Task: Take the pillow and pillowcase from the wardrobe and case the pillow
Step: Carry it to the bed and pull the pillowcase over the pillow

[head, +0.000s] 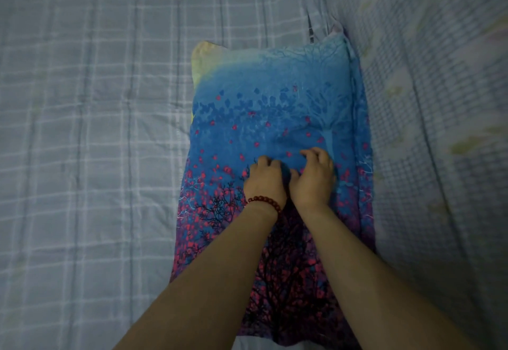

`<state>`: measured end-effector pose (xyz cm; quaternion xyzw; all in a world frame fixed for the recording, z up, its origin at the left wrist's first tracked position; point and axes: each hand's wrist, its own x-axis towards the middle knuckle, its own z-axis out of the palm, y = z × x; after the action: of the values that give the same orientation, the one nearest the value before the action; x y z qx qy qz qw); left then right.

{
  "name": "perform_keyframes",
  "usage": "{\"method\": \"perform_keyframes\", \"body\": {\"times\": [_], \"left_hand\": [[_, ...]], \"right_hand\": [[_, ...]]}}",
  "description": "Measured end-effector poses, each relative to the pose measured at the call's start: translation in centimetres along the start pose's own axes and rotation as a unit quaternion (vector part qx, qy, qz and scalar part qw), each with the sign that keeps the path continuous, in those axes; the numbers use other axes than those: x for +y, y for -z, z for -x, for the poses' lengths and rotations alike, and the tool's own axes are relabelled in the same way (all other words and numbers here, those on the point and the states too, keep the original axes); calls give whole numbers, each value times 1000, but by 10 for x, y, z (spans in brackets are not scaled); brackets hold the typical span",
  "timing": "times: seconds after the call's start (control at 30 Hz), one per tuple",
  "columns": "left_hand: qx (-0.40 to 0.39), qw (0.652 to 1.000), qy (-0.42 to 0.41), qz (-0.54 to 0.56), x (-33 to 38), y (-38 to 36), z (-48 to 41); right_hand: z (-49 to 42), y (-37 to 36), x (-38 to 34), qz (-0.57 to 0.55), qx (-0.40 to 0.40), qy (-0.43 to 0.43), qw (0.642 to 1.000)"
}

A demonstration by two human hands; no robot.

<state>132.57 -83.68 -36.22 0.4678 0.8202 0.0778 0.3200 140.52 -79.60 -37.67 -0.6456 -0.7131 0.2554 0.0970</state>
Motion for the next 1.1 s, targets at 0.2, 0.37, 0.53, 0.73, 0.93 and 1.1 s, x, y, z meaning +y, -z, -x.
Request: {"method": "perform_keyframes", "body": {"times": [0.2,0.37,0.53,0.73,0.93,1.1], "left_hand": [[-3,999,-37,24,14,-11,-4],[9,998,-60,30,25,-16,-10],[10,994,-88,57,49,-23,-9],[5,994,-86,73,50,-28,-8],[-31,997,66,29,34,-32,-2],[-38,997,22,58,27,-28,-2]], "right_hand": [[-12,10,12,-66,-52,40,996],[-7,21,28,-84,33,13,996],[-5,31,46,-51,48,-25,997],[-8,30,53,-46,4,-125,991],[-18,31,39,-154,-5,-172,973],[-14,41,26,-211,67,-117,968]]}}
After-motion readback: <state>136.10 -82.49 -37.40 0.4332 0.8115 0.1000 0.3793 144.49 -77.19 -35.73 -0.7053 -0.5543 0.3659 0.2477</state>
